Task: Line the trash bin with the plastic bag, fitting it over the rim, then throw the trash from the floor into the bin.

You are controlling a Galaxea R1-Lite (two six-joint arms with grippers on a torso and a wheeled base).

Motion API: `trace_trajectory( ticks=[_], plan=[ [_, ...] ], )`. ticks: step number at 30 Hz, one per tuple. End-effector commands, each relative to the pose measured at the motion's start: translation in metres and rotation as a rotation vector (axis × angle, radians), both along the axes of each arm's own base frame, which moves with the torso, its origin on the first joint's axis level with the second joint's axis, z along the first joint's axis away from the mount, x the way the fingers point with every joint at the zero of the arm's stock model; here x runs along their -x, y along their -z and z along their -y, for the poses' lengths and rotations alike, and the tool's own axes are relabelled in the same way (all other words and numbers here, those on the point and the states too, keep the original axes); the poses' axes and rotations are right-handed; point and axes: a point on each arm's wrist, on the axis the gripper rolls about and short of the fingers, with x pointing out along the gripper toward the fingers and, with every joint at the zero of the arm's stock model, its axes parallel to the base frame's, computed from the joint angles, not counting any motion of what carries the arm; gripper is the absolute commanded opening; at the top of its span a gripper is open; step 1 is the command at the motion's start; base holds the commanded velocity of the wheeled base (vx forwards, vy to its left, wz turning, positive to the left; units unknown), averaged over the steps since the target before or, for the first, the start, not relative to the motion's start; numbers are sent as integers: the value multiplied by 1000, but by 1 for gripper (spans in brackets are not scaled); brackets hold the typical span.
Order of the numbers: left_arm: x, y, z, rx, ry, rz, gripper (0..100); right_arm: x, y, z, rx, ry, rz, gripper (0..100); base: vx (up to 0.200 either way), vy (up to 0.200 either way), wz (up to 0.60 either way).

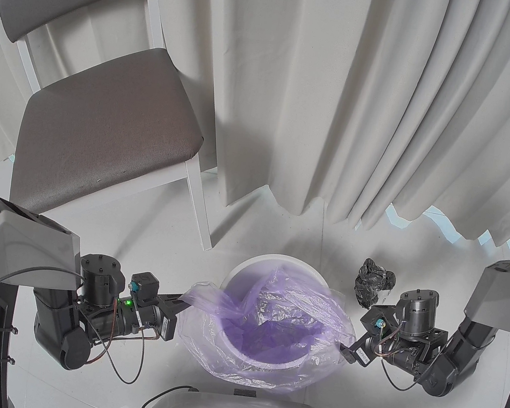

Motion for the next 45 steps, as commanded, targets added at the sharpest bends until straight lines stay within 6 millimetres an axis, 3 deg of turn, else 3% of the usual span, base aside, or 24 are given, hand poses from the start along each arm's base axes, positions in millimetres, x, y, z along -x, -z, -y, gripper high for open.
trace_trajectory(
  ticks=[1,6,9,10,15,18,21,23,27,34,42,45],
  plan=[
    [-2,-2,1,1,-10,-1,0,15,-50,-1,-35,-40,54,100,0,0,0],
    [-5,-11,2,31,-41,-44,0,37,-94,-2,-26,-74,15,100,0,0,0],
    [-5,-12,2,36,-44,-50,0,39,-99,-3,-24,-80,4,100,0,0,0],
    [-7,-21,2,53,-84,-116,0,43,-129,-10,-47,-80,-42,100,0,0,0],
    [-6,-24,1,22,-135,-163,0,32,-159,-31,-117,-93,6,100,0,0,0],
    [-3,-21,0,13,-138,-179,0,35,-156,-41,-115,-123,-3,100,0,0,0],
    [0,-20,-2,-1,-152,-178,0,40,-148,-36,-105,-118,-32,100,0,0,0],
    [3,-22,-5,-3,-165,-175,0,46,-141,-23,-105,-91,-55,100,0,0,0],
    [3,-20,-5,-7,-166,-183,0,47,-146,14,-206,4,-9,100,0,0,0],
    [-2,-15,-2,-12,-161,-183,0,70,-150,65,-336,93,52,100,0,0,0],
    [4,-22,6,-6,-129,-167,0,82,-147,81,-332,167,62,100,0,0,0],
    [5,-22,9,-6,-119,-167,0,96,-147,86,-345,200,75,100,0,0,0]
  ],
)
